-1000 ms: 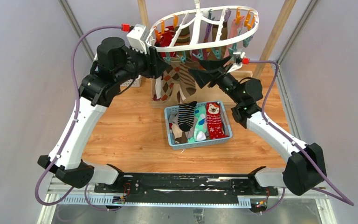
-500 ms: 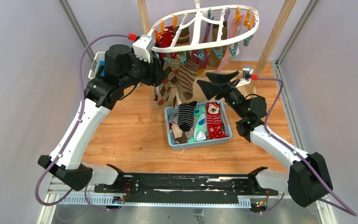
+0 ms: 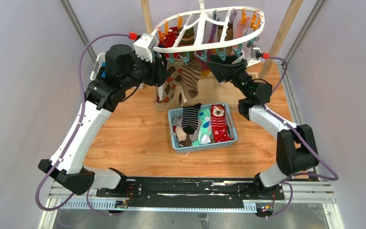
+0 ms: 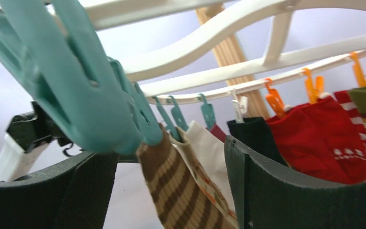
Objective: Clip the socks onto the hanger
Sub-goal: Open the clamp at the hanger.
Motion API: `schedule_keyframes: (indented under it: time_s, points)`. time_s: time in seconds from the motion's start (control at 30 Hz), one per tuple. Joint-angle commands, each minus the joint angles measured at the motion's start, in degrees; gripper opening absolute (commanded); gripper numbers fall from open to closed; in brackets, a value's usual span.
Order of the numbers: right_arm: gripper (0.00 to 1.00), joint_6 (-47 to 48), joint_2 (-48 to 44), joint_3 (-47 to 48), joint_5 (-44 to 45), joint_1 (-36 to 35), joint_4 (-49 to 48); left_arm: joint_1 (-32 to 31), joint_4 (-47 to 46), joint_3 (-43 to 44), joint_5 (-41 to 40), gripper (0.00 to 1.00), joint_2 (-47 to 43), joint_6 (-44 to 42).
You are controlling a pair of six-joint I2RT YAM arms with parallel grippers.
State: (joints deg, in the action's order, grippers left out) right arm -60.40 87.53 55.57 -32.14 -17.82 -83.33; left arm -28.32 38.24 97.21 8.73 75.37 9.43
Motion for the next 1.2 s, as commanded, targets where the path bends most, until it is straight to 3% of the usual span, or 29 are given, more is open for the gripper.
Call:
schedule_keyframes:
  time_s: [0.0,0.13,0.5,0.57,0.7,0.87,1.03,1.17]
  points:
    - [0.79,-5.0,0.6,4.3,-6.2,0.3,-8.2,0.1,0.2,1.7,-0.1,0.52,-0.3,-0.5]
    - [0.79,-5.7,2.2,6.4,-7.0,-0.2,-8.2,0.1,0.2,2.3,-0.3,0.52,-0.1,-0.3]
    - [0.68,-5.4,5.7,9.7,-6.6,-3.8,-8.1,0.1,0.7,3.5,0.7,0.52,-0.6,1.6]
    - [0.59,-5.4,5.6,9.7,-6.5,-4.0,-8.2,0.1,0.9,3.7,0.7,0.52,-0.7,1.7]
    - [0.31,-3.2,2.6,7.0,-5.0,-4.1,-8.2,0.1,1.1,3.8,0.8,0.52,-1.0,1.8]
    - [0.11,-0.6,-1.1,2.6,-2.4,-4.3,-8.1,0.1,1.1,3.8,0.8,0.52,-1.3,2.0]
    - [0.01,3.8,-2.6,0.9,0.9,-6.6,-5.2,0.1,1.1,3.9,0.7,0.54,-2.0,2.3]
    - [0.0,11.3,-3.6,0.4,6.6,-11.7,1.5,0.1,1.1,4.3,0.9,0.63,-2.6,2.6]
